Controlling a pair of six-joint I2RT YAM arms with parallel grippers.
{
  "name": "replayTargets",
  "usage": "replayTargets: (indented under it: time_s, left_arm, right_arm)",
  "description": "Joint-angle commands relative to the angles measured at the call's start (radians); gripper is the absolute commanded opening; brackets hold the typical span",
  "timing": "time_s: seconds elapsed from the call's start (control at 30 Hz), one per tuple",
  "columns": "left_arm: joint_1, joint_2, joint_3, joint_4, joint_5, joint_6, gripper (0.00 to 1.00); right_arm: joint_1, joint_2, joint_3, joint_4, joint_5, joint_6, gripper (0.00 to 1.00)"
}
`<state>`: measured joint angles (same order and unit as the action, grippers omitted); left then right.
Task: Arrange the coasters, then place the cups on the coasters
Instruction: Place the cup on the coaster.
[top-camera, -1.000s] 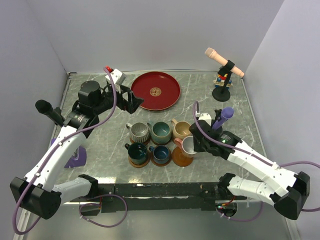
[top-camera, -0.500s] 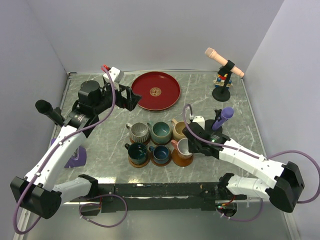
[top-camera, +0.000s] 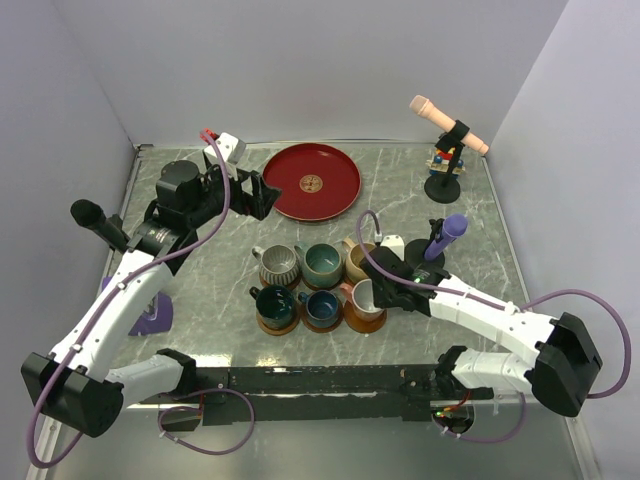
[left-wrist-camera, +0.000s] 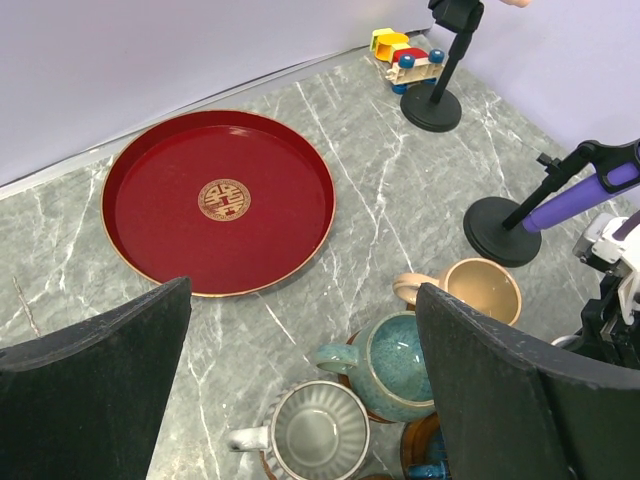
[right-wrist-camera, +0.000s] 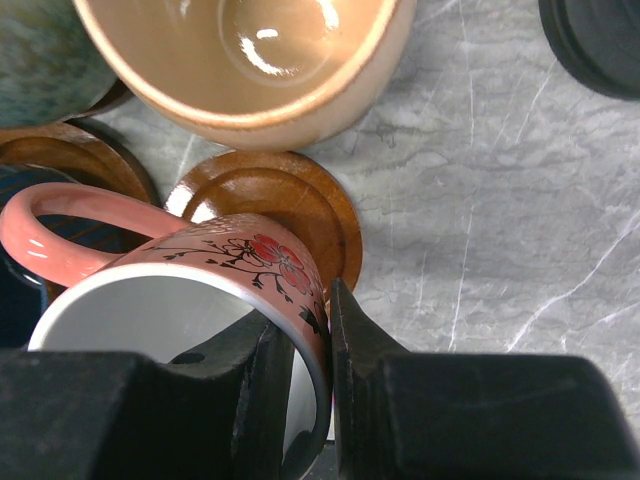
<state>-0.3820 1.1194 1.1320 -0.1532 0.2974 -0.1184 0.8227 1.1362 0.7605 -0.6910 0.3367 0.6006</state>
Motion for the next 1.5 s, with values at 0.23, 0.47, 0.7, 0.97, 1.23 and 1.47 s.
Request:
replayTargets:
  time_s: [0.23,0.47,0.7,0.97,1.23,1.47]
  left_arm:
    - [0.005,-0.003,0.003,0.05,-0.004,-0.015,0.97]
    - [0.006,-0.003,0.002,0.05,-0.001,-0.017,0.97]
    - [0.005,-0.003,0.002,0.05,0.003,-0.015,0.97]
    - [0.006,0.002,0.005,0.049,0.009,-0.015,0.96]
    - [0.006,-0.001,0.005,0.047,0.006,-0.013,0.97]
    - [0.006,0.0,0.005,0.046,0.008,-0.013,0.97]
  right_arm:
    - [0.01,-0.01,-0.018,0.061,0.021,0.021,0.0]
    - [0.01,-0.018,-0.038,0.088,0.018,0.024,0.0]
    - [0.01,-0.012,-0.05,0.091,0.021,0.022,0.0]
    - [0.01,-0.009,-0.046,0.074,0.038,0.025,0.05]
    - [0.01,0.016,-0.027,0.065,0.048,0.021,0.29]
    - [0.009,0.016,-0.015,0.058,0.054,0.018,0.45]
